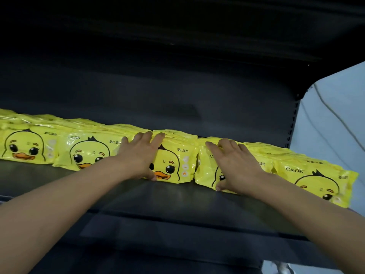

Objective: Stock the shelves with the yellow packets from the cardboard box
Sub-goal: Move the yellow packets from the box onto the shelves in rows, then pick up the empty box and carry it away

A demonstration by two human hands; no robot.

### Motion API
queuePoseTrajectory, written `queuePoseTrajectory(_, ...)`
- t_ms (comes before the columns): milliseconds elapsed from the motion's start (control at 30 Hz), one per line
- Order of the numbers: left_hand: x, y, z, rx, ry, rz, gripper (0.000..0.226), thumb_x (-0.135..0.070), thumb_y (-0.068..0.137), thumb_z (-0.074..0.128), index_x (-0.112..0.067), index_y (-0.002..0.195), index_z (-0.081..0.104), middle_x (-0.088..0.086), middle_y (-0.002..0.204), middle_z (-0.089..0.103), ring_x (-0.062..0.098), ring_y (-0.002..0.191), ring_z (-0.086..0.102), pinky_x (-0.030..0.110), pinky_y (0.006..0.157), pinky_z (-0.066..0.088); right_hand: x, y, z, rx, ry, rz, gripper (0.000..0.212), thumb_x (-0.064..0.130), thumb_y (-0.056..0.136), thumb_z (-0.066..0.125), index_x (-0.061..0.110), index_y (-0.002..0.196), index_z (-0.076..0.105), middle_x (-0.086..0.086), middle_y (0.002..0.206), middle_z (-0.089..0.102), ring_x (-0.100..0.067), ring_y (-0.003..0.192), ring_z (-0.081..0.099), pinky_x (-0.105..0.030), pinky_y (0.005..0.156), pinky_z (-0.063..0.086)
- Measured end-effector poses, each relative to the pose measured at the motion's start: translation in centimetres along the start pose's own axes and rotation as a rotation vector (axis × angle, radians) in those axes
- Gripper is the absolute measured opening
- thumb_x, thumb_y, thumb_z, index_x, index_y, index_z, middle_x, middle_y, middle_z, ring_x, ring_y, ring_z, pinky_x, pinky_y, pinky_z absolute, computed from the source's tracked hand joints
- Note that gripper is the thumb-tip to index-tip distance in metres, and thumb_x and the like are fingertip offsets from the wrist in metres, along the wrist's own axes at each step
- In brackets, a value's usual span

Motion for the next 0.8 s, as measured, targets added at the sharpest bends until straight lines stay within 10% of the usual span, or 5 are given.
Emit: queuePoseTrajectory(800,-7.5,-7.6,-7.2,-0.005,-0.06,0.067,0.094,-0.056,0.08,0.062,-0.024,0.149,0.006,0.001,0.155,0.021,0.023,0.142,0.021,0.045,0.111,0.025,-3.7,-9.2,-5.0,-0.103,0.364,-0.022,0.09,0.046,0.078,0.069,0.018,0.147,0.017,-0.004,0.147,0.023,-0.023,0.136,0.023,-0.039,0.113,0.026)
Point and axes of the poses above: each hand's wrist, its own y-axis towards the middle knuckle, its own z-axis out of the palm, x = y × z, the point moved 10 cm from there along y, towards the middle knuckle
